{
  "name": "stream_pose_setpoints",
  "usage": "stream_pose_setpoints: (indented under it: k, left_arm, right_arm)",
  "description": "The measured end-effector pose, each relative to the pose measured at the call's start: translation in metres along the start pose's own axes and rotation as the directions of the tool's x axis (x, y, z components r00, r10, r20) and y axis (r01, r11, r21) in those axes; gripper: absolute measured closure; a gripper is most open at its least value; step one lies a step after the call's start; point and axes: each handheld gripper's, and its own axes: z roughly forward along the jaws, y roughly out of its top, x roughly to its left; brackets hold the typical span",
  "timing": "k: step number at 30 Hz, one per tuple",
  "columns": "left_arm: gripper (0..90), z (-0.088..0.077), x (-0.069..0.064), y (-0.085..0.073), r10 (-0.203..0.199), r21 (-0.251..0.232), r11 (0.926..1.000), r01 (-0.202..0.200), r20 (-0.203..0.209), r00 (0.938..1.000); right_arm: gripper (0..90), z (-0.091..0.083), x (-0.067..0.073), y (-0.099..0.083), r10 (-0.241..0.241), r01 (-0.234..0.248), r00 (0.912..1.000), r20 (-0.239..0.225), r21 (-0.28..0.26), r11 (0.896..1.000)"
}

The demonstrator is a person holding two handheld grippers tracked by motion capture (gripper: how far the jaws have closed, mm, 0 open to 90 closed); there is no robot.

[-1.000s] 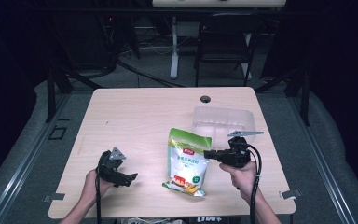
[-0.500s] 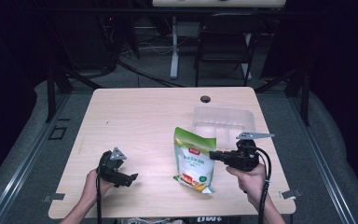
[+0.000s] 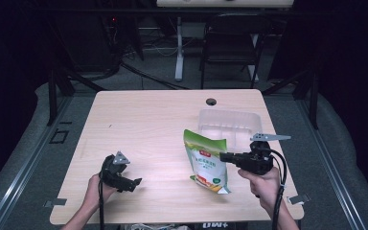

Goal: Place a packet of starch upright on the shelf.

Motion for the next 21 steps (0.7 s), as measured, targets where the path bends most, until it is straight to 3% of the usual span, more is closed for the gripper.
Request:
stream_pose_setpoints:
  k: [21]
  left_arm:
    - [4.9,-0.001,-0.001,0.0,0.002,-0.01,1.0,-0.002,0.003,1.0]
  right_arm:
    - [90.0,-0.035,-0.015,0.009,0.04,-0.037,0.9976,0.056,-0.057,0.998]
